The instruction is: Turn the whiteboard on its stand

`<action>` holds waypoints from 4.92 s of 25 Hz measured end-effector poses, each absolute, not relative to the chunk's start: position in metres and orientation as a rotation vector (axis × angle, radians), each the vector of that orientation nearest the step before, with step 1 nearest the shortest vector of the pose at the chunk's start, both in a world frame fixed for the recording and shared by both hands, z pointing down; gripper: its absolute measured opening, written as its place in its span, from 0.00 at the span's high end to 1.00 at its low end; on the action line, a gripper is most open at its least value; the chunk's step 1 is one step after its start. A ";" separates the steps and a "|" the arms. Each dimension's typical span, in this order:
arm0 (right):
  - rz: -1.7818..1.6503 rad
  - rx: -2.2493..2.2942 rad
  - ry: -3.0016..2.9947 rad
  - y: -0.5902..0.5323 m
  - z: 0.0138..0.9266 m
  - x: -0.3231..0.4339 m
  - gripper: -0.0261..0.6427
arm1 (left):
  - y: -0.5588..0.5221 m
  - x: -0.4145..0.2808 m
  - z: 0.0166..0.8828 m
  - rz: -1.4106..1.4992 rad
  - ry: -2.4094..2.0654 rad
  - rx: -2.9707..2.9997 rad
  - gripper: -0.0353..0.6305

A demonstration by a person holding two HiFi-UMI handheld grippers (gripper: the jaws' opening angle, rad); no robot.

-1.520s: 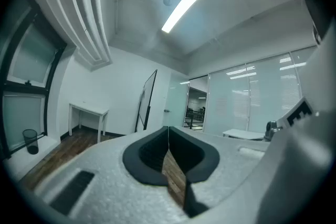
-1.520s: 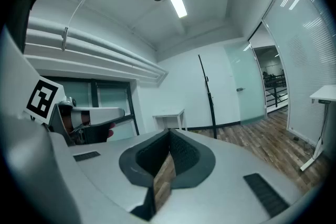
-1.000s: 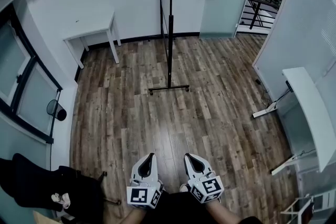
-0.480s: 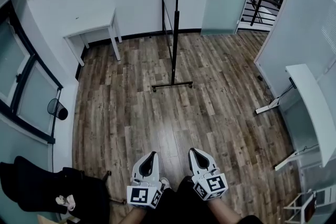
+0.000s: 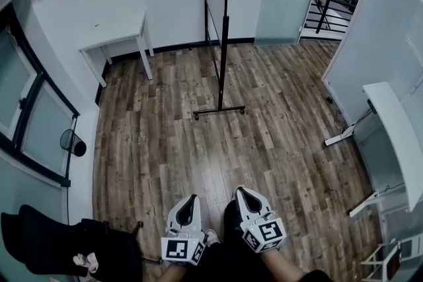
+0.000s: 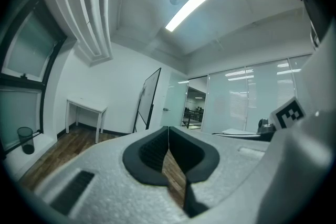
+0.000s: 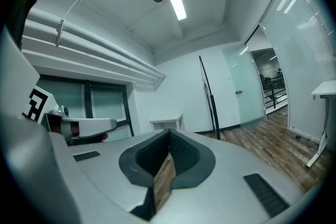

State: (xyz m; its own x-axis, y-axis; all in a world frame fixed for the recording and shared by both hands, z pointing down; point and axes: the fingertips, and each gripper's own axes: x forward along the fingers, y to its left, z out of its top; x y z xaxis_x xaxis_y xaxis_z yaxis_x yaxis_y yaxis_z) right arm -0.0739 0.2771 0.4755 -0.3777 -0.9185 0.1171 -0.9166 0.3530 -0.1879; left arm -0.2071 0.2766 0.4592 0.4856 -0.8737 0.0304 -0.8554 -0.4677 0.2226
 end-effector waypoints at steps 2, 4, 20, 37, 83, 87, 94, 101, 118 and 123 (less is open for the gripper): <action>-0.352 -1.735 2.579 0.265 0.476 -0.074 0.94 | 0.264 -0.207 0.461 -0.131 -1.503 2.510 0.92; -0.353 -1.728 2.580 0.250 0.477 -0.069 0.94 | 0.248 -0.203 0.462 -0.134 -1.512 2.505 0.92; -0.405 -1.715 2.565 0.076 0.489 0.011 0.94 | 0.072 -0.122 0.469 -0.069 -1.516 2.494 0.92; -0.380 -1.636 2.687 -0.087 0.485 0.094 0.94 | -0.080 -0.027 0.452 -0.060 -1.584 2.449 0.92; -0.345 -1.920 2.542 -0.512 0.515 0.083 0.94 | -0.496 -0.050 0.463 -0.040 -1.408 2.561 0.92; -0.334 -1.962 2.513 -0.549 0.520 0.088 0.94 | -0.520 -0.051 0.460 -0.048 -1.384 2.591 0.92; -0.366 -2.030 2.499 -0.615 0.542 0.092 0.79 | -0.550 -0.054 0.471 -0.031 -1.350 2.592 0.92; -0.393 -2.138 2.468 -0.664 0.574 0.106 0.72 | -0.562 -0.058 0.480 -0.022 -1.347 2.577 0.92; -0.436 -2.236 2.491 -0.729 0.614 0.115 0.66 | -0.571 -0.067 0.487 -0.005 -1.353 2.546 0.92; -0.452 -2.244 2.489 -0.735 0.621 0.115 0.66 | -0.571 -0.069 0.488 -0.009 -1.368 2.540 0.92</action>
State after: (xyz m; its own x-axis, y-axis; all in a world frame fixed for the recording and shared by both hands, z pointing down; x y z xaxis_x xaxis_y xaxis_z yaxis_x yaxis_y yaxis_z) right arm 0.1147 -0.7350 0.6211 -0.1031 -0.9312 0.3497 -0.9947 0.0965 -0.0363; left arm -0.0693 -0.5711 0.4879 0.5575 -0.8222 0.1151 -0.8206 -0.5247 0.2266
